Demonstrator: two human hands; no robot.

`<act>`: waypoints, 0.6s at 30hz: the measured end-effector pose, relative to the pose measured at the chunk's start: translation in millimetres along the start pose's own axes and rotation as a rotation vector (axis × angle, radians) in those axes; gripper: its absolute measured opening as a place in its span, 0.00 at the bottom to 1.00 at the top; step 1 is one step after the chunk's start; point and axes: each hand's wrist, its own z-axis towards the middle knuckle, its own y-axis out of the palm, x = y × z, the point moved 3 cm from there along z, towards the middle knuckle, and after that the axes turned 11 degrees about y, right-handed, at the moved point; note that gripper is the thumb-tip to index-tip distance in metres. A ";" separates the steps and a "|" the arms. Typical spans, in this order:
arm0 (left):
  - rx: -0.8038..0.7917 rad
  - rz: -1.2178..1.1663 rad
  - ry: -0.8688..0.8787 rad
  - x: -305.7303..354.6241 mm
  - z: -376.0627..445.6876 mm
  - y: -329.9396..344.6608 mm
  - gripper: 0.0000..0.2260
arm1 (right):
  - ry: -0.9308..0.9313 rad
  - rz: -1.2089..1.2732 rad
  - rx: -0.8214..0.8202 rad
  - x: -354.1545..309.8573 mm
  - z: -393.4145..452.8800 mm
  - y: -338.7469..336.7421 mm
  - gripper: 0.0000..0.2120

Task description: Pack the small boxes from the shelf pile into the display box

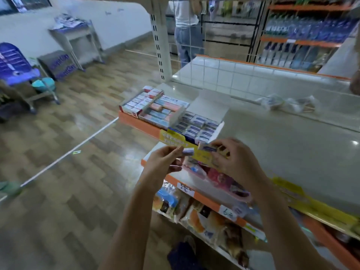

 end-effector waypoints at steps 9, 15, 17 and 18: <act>-0.202 0.103 -0.003 19.9 85.8 -13.4 0.07 | 0.024 -0.078 0.054 -5.1 84.8 20.3 0.11; -0.358 0.398 0.079 25.0 119.9 -5.1 0.09 | 0.154 -0.239 0.019 6.5 110.0 18.9 0.10; -0.430 0.505 0.131 26.3 127.5 -0.1 0.09 | 0.209 -0.292 -0.001 10.4 110.4 18.9 0.10; -0.457 0.550 0.159 26.9 131.8 2.2 0.07 | 0.238 -0.315 -0.010 12.3 110.5 18.9 0.10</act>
